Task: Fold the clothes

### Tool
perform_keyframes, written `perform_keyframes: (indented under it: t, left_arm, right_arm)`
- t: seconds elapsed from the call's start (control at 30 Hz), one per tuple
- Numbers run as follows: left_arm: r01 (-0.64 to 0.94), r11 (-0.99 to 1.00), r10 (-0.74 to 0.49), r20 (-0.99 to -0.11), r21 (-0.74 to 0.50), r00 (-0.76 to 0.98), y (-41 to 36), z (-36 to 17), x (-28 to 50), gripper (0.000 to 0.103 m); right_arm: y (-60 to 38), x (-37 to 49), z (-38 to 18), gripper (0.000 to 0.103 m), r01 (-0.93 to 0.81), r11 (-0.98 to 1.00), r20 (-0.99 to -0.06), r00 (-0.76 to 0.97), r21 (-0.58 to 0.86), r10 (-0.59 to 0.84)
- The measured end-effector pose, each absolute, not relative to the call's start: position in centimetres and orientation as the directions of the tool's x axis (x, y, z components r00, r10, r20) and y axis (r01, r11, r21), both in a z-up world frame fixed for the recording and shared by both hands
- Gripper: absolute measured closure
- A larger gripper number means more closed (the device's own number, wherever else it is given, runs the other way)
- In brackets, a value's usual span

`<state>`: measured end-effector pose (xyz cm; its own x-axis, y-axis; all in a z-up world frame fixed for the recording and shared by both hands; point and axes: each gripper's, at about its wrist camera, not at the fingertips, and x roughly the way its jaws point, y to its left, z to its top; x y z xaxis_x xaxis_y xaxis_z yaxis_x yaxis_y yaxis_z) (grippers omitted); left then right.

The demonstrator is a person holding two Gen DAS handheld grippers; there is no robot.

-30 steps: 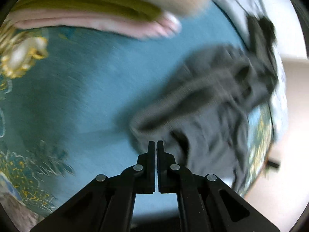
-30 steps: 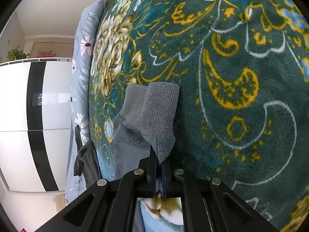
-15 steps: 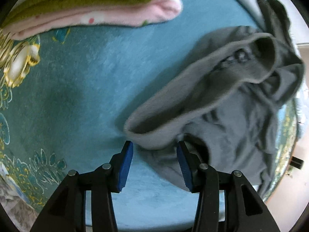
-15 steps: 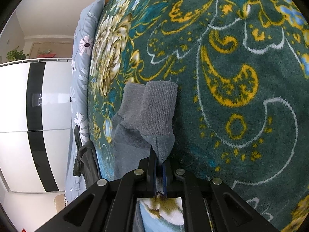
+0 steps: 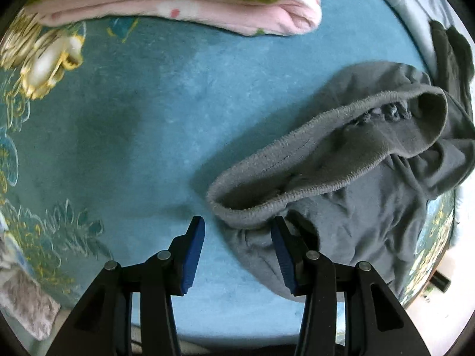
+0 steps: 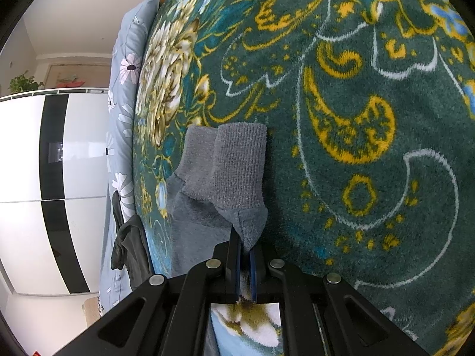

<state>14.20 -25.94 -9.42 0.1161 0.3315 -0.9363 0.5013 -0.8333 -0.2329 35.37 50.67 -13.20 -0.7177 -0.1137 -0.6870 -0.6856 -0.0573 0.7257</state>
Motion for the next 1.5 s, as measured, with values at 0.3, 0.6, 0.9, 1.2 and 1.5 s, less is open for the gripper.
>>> perform_keyframes:
  t: [0.3,0.6,0.9,1.2,1.5]
  left_arm:
    - [0.503,-0.831,0.336,-0.935,-0.236,0.117,-25.4,-11.1,13.7,0.065]
    - [0.355,-0.826,0.439,-0.894,-0.439,-0.083,-25.4,-5.2,13.0,0.092]
    - [0.373,-0.868,0.319,-0.944,-0.326,-0.082,-24.1,-10.3,14.3,0.092]
    - [0.401,-0.864,0.306,-0.950,-0.305,-0.064,-23.1,-10.7,14.0,0.092]
    - [0.243,-0.756,0.538,-0.788,-0.608,-0.297,-16.1,-0.4,8.5,0.093]
  right_arm:
    - [50.6,35.3,-13.2,0.097,-0.688,-0.060,-0.689,-0.715,0.724,-0.114]
    - [51.0,34.6,-10.9,0.099,-0.646,-0.129,-0.657,-0.751,0.752,-0.072]
    - [50.9,35.0,-10.0,0.099,-0.635,-0.228,-0.661,-0.749,0.738,-0.052]
    - [51.7,35.2,-10.2,0.099,-0.632,-0.216,-0.655,-0.754,0.744,-0.051]
    - [55.6,29.2,0.0,0.100,-0.483,-0.346,-0.524,-0.851,0.805,-0.033]
